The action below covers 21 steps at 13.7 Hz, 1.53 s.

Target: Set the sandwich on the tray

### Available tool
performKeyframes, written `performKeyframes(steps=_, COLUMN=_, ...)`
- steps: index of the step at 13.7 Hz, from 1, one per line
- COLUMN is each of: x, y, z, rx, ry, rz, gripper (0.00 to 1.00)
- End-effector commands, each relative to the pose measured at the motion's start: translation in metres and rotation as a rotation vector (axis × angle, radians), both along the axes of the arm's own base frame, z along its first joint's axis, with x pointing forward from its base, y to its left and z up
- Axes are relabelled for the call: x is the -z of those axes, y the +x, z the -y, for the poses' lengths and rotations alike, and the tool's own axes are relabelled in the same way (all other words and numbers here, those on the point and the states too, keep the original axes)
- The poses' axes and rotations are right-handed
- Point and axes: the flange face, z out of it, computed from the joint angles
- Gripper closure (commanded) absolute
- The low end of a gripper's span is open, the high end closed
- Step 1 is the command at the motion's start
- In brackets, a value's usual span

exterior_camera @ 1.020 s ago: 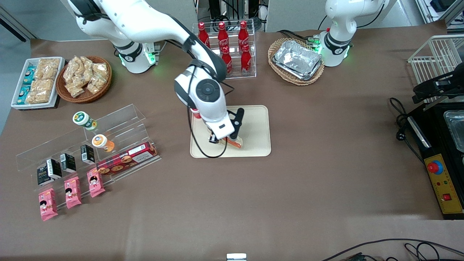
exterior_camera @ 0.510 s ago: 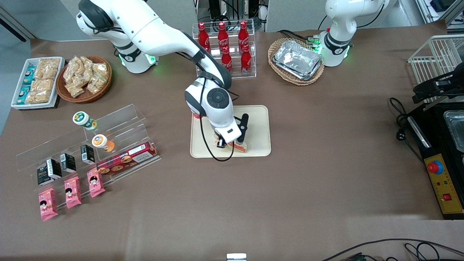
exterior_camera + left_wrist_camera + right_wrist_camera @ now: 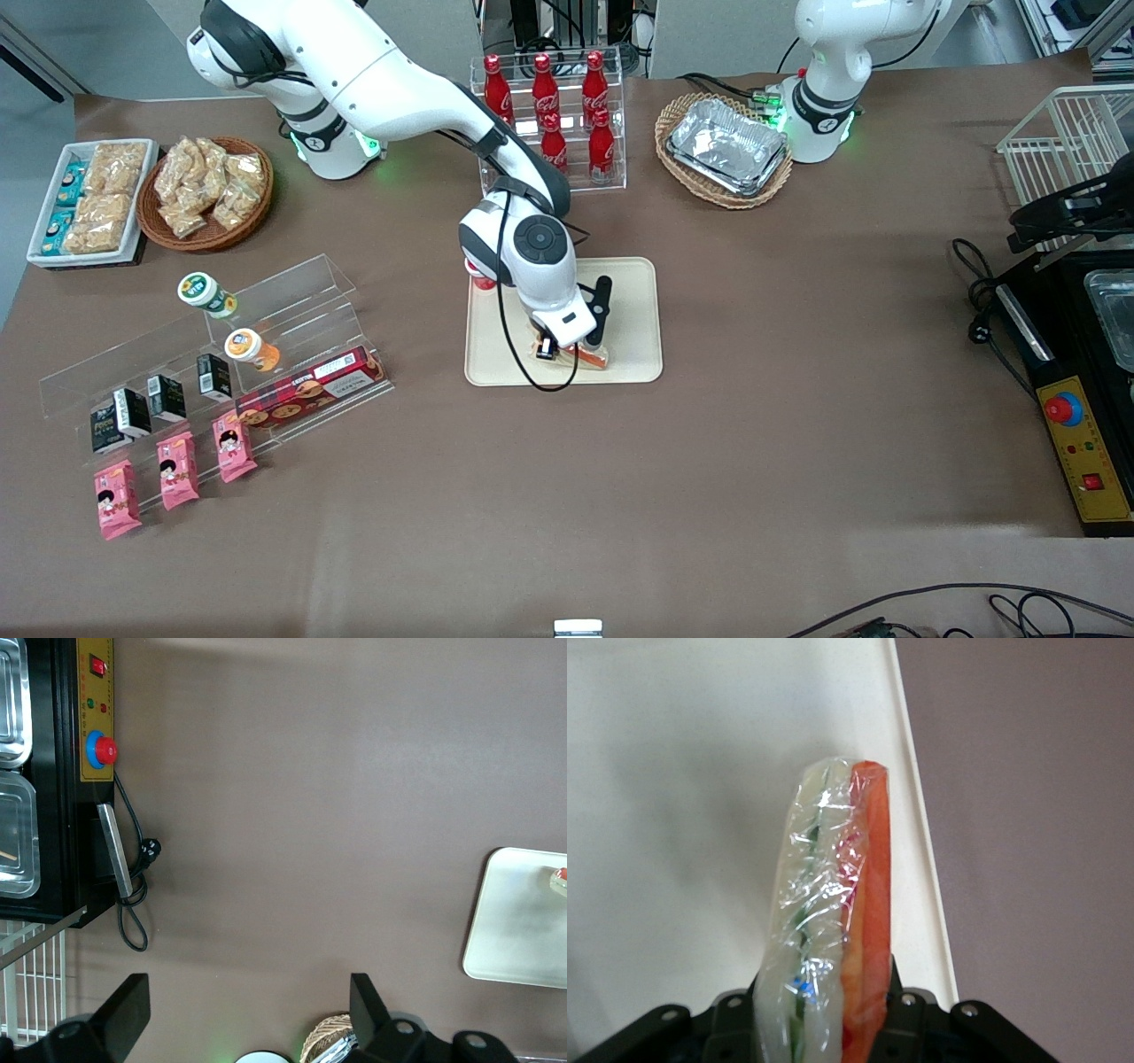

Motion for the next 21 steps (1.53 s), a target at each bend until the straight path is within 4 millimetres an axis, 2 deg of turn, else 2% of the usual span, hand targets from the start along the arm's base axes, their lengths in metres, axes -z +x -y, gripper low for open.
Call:
performKeyframes(steps=1, x=0.008, y=0.0, z=-0.008, rx=-0.006, ry=-0.02, rz=0.041, gripper=0.48)
performKeyframes(steps=3, x=0.005, y=0.003, z=-0.006, rx=0.001, ry=-0.012, rz=0.046, gripper=0.0)
performKeyframes(steps=6, x=-0.005, y=0.012, z=0.0, rx=0.023, ry=-0.002, rz=0.047, gripper=0.0)
performKeyframes(steps=10, x=-0.034, y=0.04, z=0.032, rx=0.11, ry=0.025, rz=0.027, gripper=0.0)
performKeyframes(steps=12, x=-0.065, y=0.053, z=0.056, rx=0.161, ry=0.027, rz=0.007, gripper=0.0)
performKeyframes(steps=14, x=-0.103, y=0.058, z=0.077, rx=0.196, ry=0.004, rz=-0.008, gripper=0.0)
performKeyframes(steps=17, x=-0.156, y=0.077, z=0.12, rx=0.296, ry=0.054, rz=-0.016, gripper=0.0)
performKeyframes(steps=19, x=-0.186, y=0.095, z=0.172, rx=0.423, ry=0.123, rz=-0.082, gripper=0.0)
performKeyframes(steps=21, x=-0.229, y=0.099, z=0.208, rx=0.478, ry=0.144, rz=-0.065, gripper=0.0)
